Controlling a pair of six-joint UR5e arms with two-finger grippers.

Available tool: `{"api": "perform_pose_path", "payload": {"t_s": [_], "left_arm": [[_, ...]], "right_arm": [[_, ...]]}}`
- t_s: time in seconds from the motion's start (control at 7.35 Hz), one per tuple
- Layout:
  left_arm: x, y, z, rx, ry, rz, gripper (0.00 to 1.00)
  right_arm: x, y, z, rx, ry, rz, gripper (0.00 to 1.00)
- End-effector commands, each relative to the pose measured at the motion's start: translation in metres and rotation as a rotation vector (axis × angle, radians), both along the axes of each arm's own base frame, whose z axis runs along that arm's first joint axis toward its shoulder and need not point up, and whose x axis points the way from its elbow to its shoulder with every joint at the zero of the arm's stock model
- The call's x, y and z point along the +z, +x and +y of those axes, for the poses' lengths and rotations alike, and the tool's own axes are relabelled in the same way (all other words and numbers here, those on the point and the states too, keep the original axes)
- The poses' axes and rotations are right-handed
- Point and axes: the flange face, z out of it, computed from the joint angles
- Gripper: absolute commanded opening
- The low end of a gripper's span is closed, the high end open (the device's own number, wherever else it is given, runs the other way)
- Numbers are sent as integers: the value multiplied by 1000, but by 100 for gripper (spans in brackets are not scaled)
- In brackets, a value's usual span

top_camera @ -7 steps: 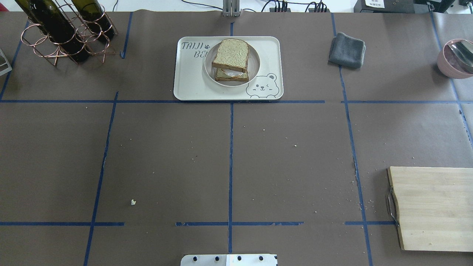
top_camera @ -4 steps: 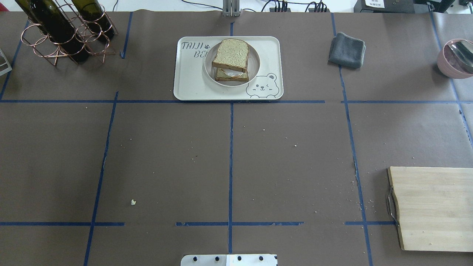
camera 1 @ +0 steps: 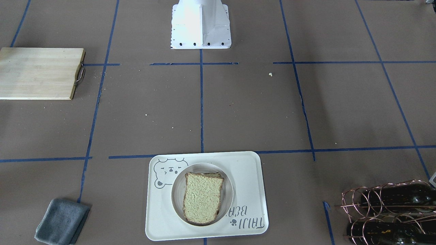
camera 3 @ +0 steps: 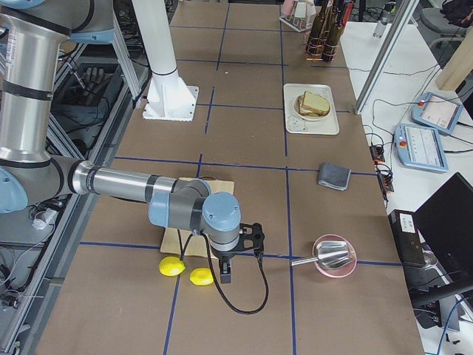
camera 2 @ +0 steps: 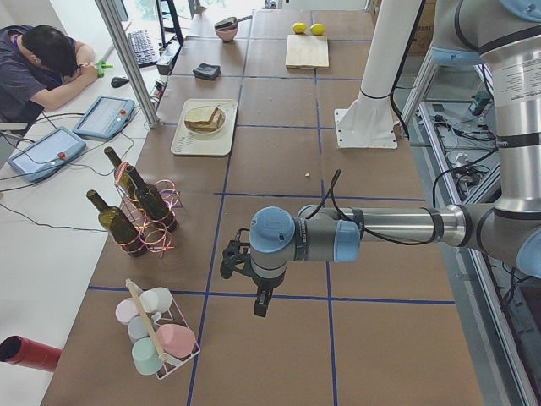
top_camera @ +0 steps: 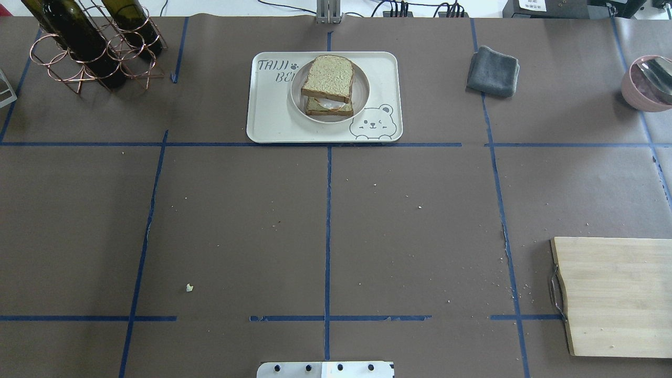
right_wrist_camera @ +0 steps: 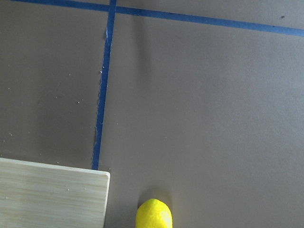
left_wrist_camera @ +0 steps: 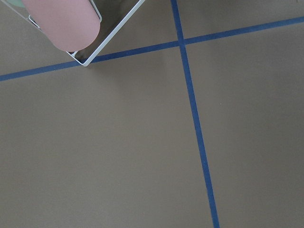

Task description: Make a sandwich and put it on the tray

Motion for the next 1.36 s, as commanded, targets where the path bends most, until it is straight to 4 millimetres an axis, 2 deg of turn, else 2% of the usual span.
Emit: {"api": "perform_pose_path", "payload": {"t_s": [0.0,1.22], "left_arm": [[-11,10,-6,9,6,-1,100],[-9,10,-2,18,16,-10,100]], "right_arm": [[0,0,0,0,-1,2,100],[6,-1,10,-13,-3,0,100]]}}
